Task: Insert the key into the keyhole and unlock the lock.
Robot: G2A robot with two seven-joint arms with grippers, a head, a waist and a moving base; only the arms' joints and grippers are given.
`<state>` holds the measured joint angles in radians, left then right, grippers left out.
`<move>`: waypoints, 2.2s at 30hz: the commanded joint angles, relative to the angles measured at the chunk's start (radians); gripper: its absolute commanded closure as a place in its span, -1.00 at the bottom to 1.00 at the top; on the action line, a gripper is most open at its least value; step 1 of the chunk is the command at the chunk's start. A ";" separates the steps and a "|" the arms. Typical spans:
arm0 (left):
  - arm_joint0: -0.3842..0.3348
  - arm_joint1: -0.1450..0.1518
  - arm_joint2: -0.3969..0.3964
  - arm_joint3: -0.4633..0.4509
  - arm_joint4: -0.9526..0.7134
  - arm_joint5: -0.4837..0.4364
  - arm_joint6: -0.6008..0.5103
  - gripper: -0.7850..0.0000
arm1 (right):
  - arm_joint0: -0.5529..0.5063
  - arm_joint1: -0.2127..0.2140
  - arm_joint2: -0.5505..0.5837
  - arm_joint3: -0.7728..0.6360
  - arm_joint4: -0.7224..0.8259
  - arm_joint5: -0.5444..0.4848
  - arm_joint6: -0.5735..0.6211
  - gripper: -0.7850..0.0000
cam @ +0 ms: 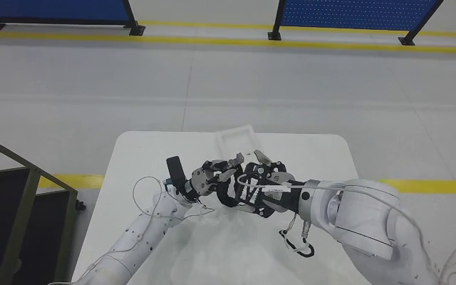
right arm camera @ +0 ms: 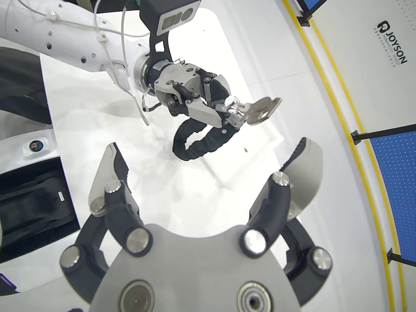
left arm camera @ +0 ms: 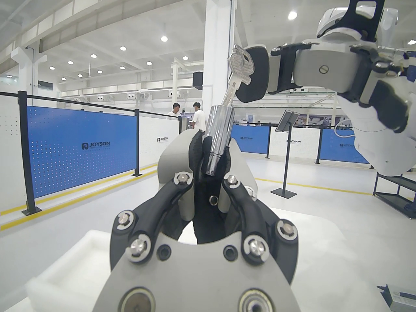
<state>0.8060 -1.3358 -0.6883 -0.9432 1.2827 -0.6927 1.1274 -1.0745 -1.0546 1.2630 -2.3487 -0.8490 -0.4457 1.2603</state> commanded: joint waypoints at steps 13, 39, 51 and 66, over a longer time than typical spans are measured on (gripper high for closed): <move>0.010 0.009 -0.026 -0.015 0.042 -0.058 -0.058 1.00 | -0.004 0.011 -0.027 0.026 -0.050 -0.130 -0.016 -1.00; 0.021 -0.012 -0.038 -0.018 0.088 -0.075 -0.097 1.00 | 0.117 0.027 -0.265 0.038 -0.258 -0.113 0.001 -1.00; 0.023 -0.008 -0.066 -0.012 0.116 -0.079 -0.099 1.00 | 0.186 0.067 -0.301 0.047 -0.272 -0.094 0.021 -1.00; 0.032 -0.010 -0.087 -0.026 0.107 -0.097 -0.142 1.00 | 0.234 0.157 -0.369 0.008 -0.304 -0.143 -0.028 -1.00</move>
<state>0.8377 -1.3456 -0.7748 -0.9682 1.3894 -0.7885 0.9864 -0.8469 -0.9028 0.9029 -2.3431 -1.1507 -0.5903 1.2299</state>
